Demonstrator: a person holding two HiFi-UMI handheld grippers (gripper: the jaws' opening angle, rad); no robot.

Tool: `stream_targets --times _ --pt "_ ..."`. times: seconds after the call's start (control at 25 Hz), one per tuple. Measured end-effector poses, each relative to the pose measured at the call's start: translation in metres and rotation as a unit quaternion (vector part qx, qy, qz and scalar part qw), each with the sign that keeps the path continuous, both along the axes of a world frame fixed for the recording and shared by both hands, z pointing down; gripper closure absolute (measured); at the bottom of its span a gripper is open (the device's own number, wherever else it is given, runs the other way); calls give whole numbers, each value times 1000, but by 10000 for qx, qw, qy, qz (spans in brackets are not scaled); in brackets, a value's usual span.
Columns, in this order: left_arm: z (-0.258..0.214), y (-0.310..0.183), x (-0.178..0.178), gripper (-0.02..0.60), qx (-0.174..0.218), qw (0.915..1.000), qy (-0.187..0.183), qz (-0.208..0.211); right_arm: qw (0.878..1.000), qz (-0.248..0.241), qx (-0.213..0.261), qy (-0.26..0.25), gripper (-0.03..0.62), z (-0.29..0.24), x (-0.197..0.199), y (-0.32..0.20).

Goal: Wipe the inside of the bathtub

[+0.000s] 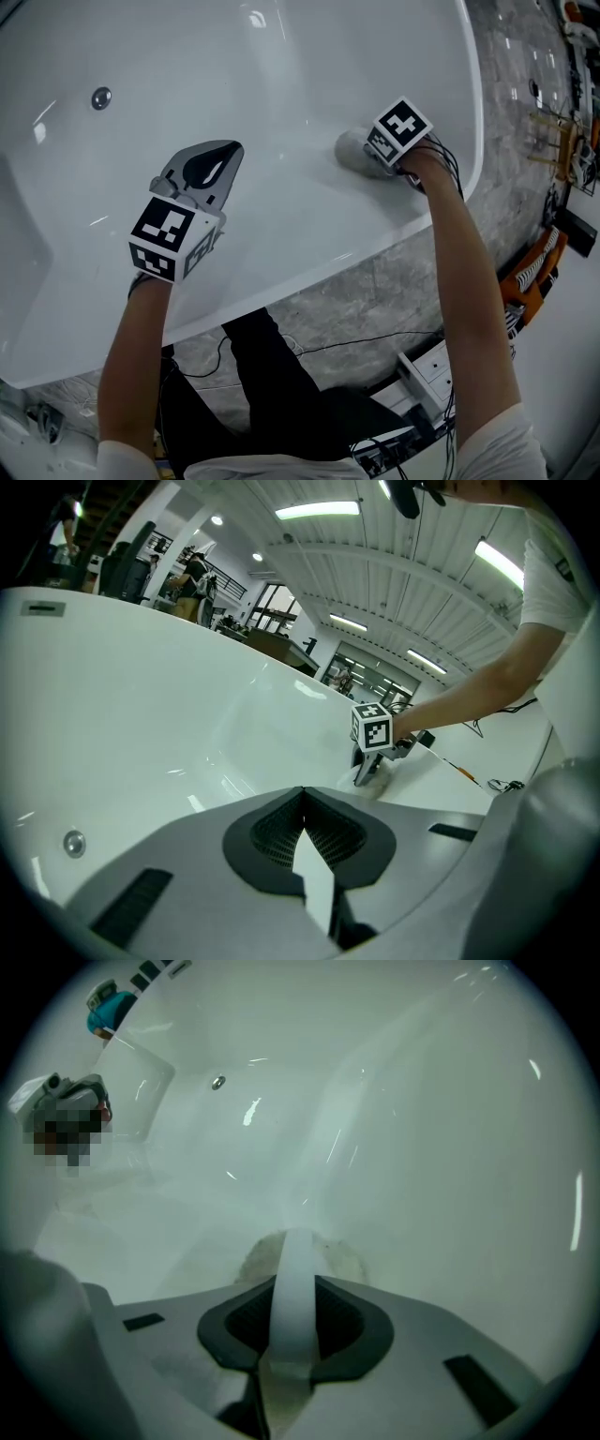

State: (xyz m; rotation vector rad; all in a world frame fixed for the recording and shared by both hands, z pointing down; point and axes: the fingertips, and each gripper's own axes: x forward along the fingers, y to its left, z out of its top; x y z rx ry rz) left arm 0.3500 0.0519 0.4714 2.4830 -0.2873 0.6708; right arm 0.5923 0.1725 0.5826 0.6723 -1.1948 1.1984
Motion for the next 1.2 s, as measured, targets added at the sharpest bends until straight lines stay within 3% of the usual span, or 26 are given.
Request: stream_targets --times 1.2 --pt "-16 -5 -65 569 118 9998 -134 -126 9980 366 92 -516 502 14 -106 -17"
